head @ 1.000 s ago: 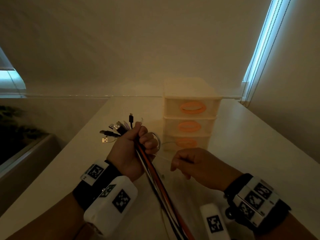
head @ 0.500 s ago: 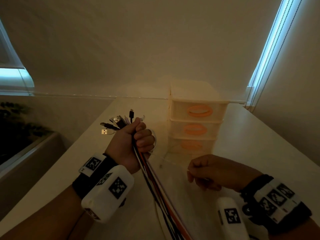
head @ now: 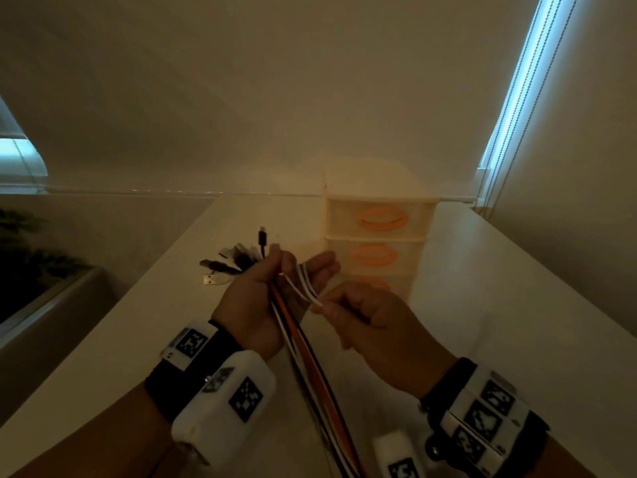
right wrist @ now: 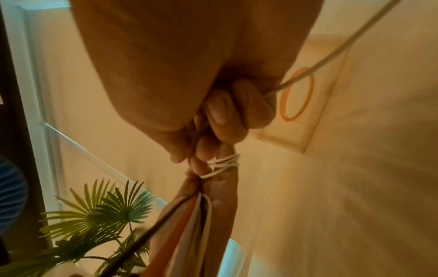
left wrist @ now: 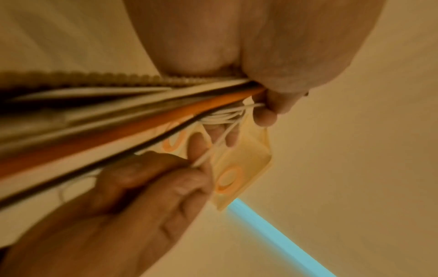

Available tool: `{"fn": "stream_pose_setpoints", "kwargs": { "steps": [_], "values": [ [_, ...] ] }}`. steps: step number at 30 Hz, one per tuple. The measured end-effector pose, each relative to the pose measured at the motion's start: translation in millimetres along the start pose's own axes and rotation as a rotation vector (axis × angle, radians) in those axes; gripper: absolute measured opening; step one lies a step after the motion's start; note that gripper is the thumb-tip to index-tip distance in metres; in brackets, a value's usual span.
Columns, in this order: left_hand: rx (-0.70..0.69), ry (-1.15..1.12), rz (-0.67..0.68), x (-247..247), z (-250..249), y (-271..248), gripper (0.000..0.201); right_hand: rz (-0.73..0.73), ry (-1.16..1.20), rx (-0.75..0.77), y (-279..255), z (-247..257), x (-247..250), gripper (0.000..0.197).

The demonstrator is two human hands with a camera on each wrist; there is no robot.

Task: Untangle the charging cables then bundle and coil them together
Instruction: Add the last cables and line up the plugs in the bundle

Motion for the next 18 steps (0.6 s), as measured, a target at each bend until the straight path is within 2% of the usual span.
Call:
{"fn": "stream_pose_setpoints", "kwargs": {
  "steps": [3, 5, 8, 10, 13, 15, 18],
  "values": [
    [-0.027, -0.202, -0.049, 10.8, -9.0, 3.5, 0.046, 0.162, -0.278, -0.204, -0.8, -20.3, 2.8, 0.022],
    [-0.018, -0.178, -0.021, 12.6, -8.8, 5.2, 0.042, 0.131, -0.406, -0.276, 0.3, -33.0, 14.5, 0.026],
    [-0.030, -0.108, 0.027, 14.4, -8.6, 8.0, 0.044, 0.061, -0.340, -0.257, 1.2, -36.2, 20.8, 0.025],
    [-0.037, -0.107, 0.058, 15.9, -10.6, 9.0, 0.044, 0.123, -0.215, -0.259, -0.3, -32.0, 16.8, 0.023],
    [-0.034, -0.111, 0.086, 17.5, -12.6, 9.7, 0.042, 0.275, -0.050, -0.377, -5.8, -31.4, 11.0, 0.024],
    [-0.026, -0.113, 0.103, 18.2, -12.6, 10.5, 0.043, 0.319, -0.117, -0.476, -8.2, -37.3, 14.8, 0.024],
    [-0.002, -0.101, 0.151, 19.6, -12.1, 11.1, 0.044, 0.253, -0.233, -0.523, -7.1, -45.4, 29.7, 0.022]
  ]
}}
Point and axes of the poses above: each hand's wrist, its own y-axis towards the middle knuckle, its own x-axis out of the back of the hand, z = x × y, the point moved 5 cm from there along y, towards the middle knuckle, and after that the axes turned 11 degrees about y, right-handed, at the moved point
